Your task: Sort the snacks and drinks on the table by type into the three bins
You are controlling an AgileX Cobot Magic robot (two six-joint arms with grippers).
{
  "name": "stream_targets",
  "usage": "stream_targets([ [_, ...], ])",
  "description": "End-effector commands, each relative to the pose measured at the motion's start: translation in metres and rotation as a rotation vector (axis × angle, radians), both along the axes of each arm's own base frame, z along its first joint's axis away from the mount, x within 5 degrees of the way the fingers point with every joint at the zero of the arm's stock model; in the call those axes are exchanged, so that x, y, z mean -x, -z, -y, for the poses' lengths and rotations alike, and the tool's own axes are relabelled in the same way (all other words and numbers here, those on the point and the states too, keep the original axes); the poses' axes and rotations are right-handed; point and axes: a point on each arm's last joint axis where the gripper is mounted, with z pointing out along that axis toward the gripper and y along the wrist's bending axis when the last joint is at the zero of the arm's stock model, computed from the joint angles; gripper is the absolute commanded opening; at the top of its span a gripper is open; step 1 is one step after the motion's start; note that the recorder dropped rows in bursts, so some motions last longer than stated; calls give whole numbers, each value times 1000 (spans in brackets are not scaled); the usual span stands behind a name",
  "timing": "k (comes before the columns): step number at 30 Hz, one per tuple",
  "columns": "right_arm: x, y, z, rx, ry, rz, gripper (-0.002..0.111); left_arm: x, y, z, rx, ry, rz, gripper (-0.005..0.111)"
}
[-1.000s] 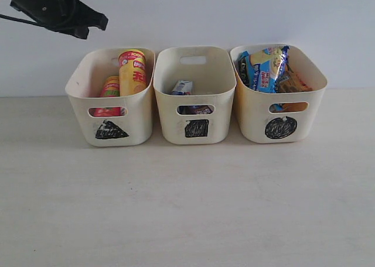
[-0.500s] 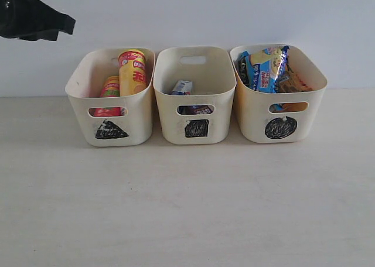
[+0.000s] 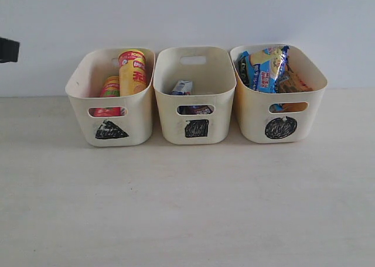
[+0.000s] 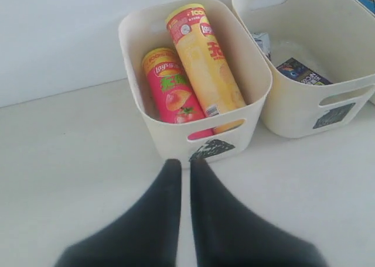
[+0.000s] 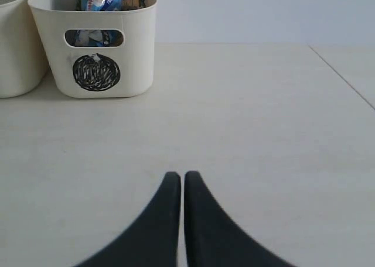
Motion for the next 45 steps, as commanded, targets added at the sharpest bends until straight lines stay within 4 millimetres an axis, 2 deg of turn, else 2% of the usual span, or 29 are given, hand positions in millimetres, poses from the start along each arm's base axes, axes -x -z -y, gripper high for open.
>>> stream_targets([
  [1, 0, 0, 0, -1, 6, 13, 0, 29, 6, -7, 12, -5, 23, 4],
  [5, 0, 0, 0, -1, 6, 13, 0, 54, 9, -13, 26, -21, -32, 4],
  [8, 0, 0, 0, -1, 6, 13, 0, 67, 3, -16, 33, -23, -23, 4],
  [17, 0, 0, 0, -1, 6, 13, 0, 85, 1, -19, 59, -34, -42, 4],
  [25, 0, 0, 0, -1, 6, 13, 0, 106, 11, -24, 120, -26, 203, 4],
  [38, 0, 0, 0, -1, 6, 13, 0, 141, 63, -38, 149, -76, 381, 4],
  [45, 0, 0, 0, -1, 6, 13, 0, 156, 100, -45, 153, -128, 465, 4],
])
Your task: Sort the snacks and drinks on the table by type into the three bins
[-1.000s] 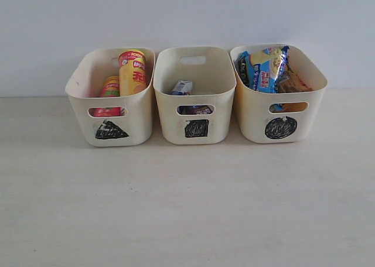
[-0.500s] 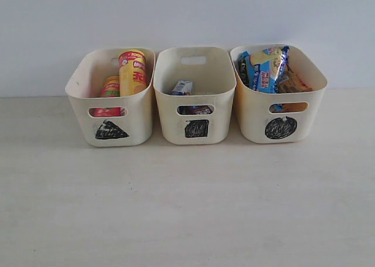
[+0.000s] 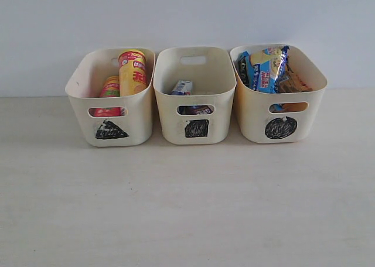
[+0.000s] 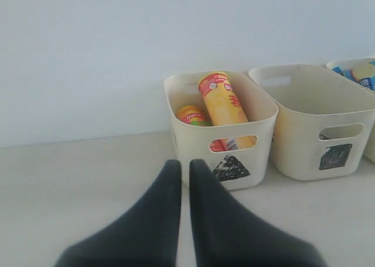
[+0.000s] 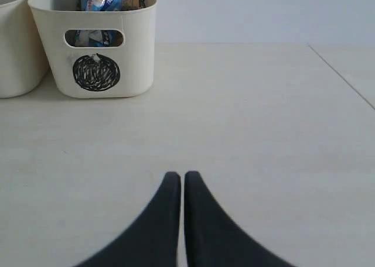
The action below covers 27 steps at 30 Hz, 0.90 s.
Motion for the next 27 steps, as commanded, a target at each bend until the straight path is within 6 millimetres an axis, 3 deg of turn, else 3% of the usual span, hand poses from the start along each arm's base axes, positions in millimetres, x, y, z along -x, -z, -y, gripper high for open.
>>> stream_targets([
  [1, 0, 0, 0, -1, 6, 13, 0, 9, 20, -4, 22, -32, 58, 4],
  [15, 0, 0, 0, -1, 6, 13, 0, 15, 59, -6, 20, -52, 43, 4],
  [22, 0, 0, 0, -1, 6, 13, 0, 26, 62, -7, 3, -51, 131, 4],
  [27, 0, 0, 0, -1, 6, 13, 0, 27, 69, -8, -8, -66, 56, 4],
])
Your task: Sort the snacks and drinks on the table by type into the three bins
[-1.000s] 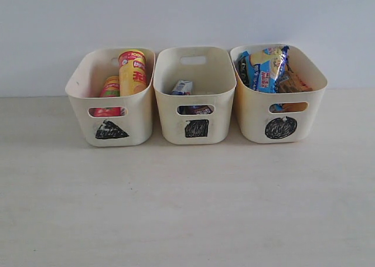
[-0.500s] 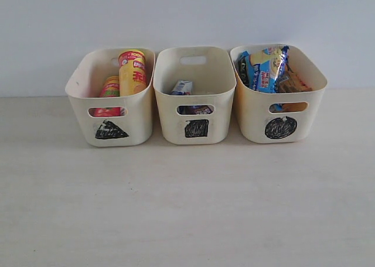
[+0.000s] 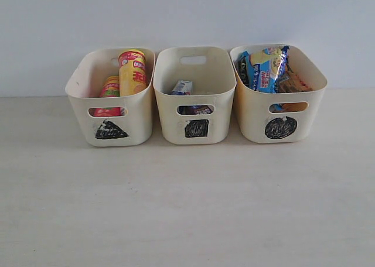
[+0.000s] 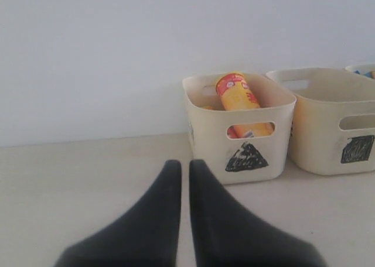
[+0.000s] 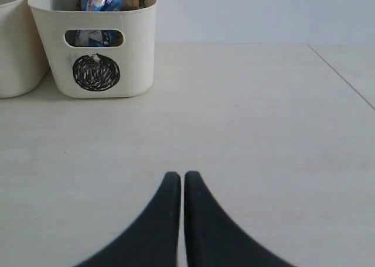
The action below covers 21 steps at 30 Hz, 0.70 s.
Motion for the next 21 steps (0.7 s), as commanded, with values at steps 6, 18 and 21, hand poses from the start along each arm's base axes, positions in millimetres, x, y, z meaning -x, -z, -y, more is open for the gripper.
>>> stream_targets([
  [6, 0, 0, 0, -1, 6, 13, 0, 1, 13, -3, -15, -51, -128, 4],
  [18, 0, 0, 0, -1, 6, 13, 0, 2, 17, -3, -26, -51, -171, 4],
  [21, 0, 0, 0, -1, 6, 13, 0, 2, 17, -3, -26, -51, -171, 4],
])
